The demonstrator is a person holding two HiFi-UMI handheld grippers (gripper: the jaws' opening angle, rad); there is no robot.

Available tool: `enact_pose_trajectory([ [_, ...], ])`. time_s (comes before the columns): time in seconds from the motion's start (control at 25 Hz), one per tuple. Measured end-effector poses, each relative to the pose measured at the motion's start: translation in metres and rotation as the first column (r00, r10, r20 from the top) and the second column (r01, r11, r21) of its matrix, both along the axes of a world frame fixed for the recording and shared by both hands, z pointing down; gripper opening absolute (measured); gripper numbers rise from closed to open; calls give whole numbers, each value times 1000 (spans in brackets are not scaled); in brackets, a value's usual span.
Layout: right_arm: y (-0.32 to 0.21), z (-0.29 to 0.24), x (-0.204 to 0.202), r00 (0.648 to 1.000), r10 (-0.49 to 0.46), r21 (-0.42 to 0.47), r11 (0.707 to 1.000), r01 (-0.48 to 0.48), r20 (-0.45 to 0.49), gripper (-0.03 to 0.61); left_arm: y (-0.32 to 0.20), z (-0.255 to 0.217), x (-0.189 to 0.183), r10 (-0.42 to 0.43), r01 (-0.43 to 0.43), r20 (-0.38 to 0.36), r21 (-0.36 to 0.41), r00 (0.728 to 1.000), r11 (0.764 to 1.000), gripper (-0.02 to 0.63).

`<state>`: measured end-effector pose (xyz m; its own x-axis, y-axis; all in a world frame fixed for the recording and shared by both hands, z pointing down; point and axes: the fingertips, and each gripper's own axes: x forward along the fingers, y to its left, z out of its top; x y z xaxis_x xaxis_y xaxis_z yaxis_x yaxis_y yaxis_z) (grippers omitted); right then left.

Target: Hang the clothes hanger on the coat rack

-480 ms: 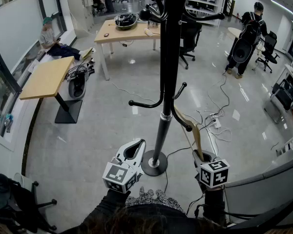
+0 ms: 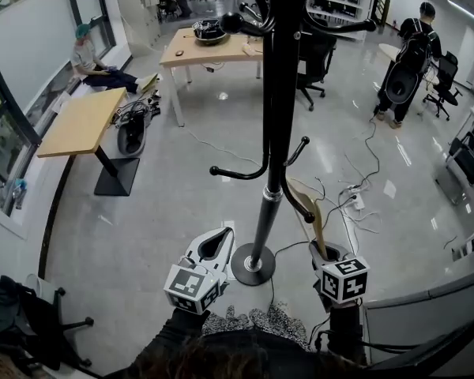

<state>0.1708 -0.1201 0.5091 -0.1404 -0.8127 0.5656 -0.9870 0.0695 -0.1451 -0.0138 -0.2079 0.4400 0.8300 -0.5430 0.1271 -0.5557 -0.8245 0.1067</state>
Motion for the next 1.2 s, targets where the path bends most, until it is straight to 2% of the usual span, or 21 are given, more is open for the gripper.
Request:
enact_pose_trajectory([
  [0.4, -47, -2, 16, 991, -131, -8, 991, 131, -3, 8, -12, -2, 11, -106, 106, 11, 16, 994, 994, 8],
  [0.92, -94, 10, 19, 964, -264, -29, 964, 265, 32, 9, -21, 0, 7, -247, 246, 35, 12, 968, 969, 8],
  [1.2, -104, 30, 22, 947, -318, -73, 944, 321, 48, 8, -18, 8, 9, -307, 307, 44, 2, 951, 952, 8],
])
